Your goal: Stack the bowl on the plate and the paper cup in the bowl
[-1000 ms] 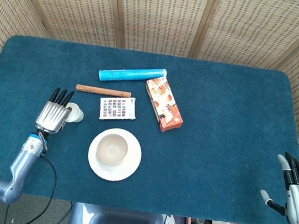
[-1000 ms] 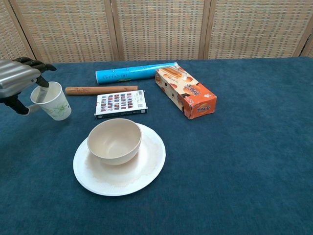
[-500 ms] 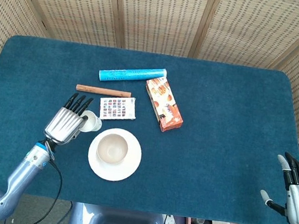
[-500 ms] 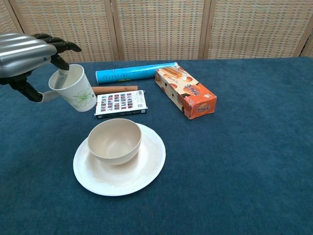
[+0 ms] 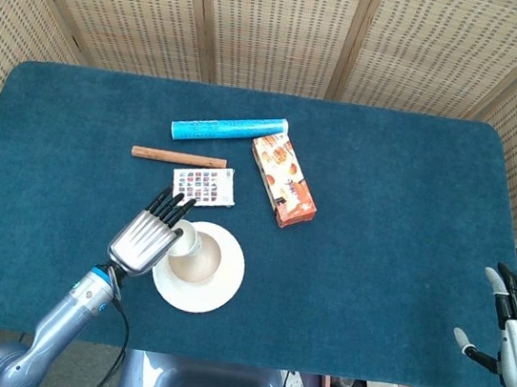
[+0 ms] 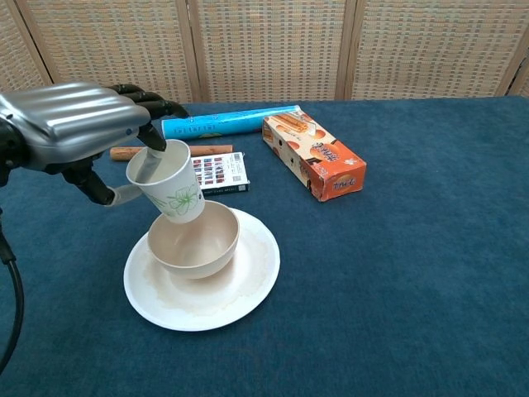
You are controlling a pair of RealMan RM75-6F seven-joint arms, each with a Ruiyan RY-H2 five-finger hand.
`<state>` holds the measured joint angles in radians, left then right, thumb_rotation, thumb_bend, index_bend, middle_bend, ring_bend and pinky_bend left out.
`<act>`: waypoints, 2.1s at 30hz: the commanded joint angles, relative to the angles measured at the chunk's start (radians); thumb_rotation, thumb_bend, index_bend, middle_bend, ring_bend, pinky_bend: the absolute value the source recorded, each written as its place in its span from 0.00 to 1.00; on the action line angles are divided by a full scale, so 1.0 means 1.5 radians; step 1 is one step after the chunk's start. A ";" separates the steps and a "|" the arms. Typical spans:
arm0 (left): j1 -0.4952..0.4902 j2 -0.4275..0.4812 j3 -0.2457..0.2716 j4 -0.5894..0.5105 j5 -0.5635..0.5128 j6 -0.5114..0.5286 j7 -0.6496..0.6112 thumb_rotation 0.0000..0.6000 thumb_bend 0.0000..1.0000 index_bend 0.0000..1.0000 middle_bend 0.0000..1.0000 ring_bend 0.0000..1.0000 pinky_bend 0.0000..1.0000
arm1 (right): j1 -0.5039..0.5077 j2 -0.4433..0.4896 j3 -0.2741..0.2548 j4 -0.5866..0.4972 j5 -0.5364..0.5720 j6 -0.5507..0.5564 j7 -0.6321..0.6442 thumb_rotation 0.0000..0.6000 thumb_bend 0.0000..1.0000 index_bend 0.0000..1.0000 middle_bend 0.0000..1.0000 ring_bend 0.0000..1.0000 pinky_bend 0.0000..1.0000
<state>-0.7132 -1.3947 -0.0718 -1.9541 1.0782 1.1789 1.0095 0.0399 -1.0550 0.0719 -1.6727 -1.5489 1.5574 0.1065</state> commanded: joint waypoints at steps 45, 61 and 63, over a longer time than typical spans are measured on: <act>-0.028 -0.081 0.033 0.058 -0.041 0.034 0.017 1.00 0.22 0.34 0.00 0.00 0.00 | -0.003 0.001 0.003 0.004 0.002 0.005 0.011 1.00 0.20 0.03 0.00 0.00 0.00; 0.150 0.076 0.100 0.019 0.165 0.220 -0.238 1.00 0.19 0.23 0.00 0.00 0.00 | 0.002 -0.007 0.002 0.003 0.002 -0.002 -0.017 1.00 0.20 0.03 0.00 0.00 0.00; 0.171 0.084 0.110 0.032 0.180 0.237 -0.265 1.00 0.18 0.22 0.00 0.00 0.00 | 0.003 -0.009 0.001 0.003 0.000 -0.004 -0.025 1.00 0.20 0.03 0.00 0.00 0.00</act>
<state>-0.4919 -1.2942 0.0664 -1.9271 1.3202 1.5047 0.6566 0.0431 -1.0667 0.0744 -1.6679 -1.5474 1.5533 0.0746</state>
